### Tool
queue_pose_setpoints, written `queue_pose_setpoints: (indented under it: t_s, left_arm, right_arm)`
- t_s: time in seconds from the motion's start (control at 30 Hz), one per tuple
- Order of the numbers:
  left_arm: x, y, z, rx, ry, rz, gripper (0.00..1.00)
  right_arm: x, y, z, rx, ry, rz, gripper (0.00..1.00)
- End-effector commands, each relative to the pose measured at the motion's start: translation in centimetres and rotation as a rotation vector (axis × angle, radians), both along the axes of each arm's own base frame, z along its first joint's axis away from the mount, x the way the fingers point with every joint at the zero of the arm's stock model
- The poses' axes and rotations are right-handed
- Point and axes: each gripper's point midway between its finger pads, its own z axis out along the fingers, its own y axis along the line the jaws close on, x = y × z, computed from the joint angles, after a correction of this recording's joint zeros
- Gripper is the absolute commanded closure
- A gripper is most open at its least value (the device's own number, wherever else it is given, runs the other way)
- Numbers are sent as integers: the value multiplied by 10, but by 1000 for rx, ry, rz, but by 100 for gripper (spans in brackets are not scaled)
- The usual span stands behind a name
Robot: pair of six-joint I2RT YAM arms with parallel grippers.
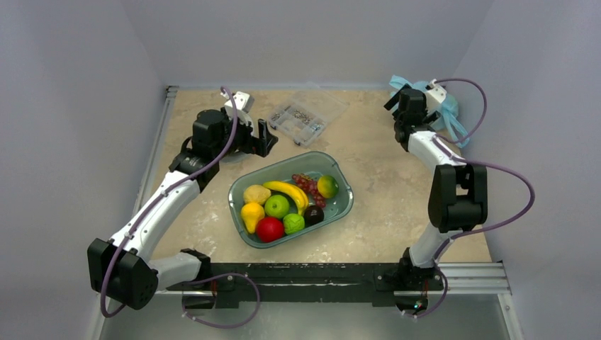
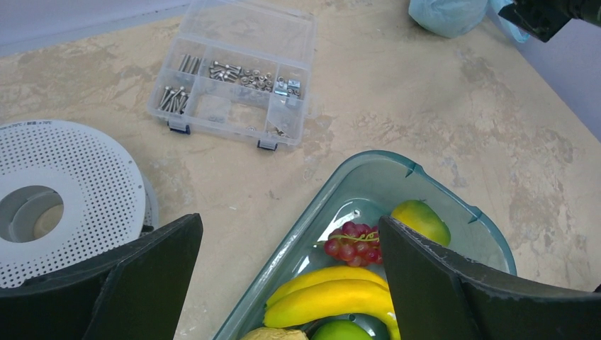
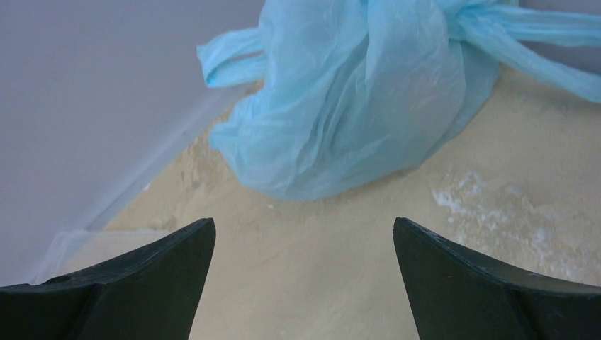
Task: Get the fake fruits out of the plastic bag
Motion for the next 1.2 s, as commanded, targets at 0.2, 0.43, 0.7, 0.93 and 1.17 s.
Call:
queue_pose_setpoints:
  t_s: [0.2, 0.43, 0.7, 0.93, 1.17]
  left_arm:
    - [-6, -19, 27, -11, -58, -75, 6]
    - [-10, -26, 26, -12, -48, -99, 6]
    - [-13, -29, 26, -12, -45, -112, 6]
    - [-11, -30, 22, 4, -41, -118, 6]
    - [-7, -36, 6, 26, -2, -130, 6]
  right_arm:
    - [67, -34, 49, -91, -69, -105, 1]
    - [78, -51, 40, -193, -4, -165, 1]
    - [85, -57, 14, -245, 89, -171, 16]
    - [81, -58, 3, -263, 156, -171, 60]
    - [46, -41, -8, -221, 213, -111, 99]
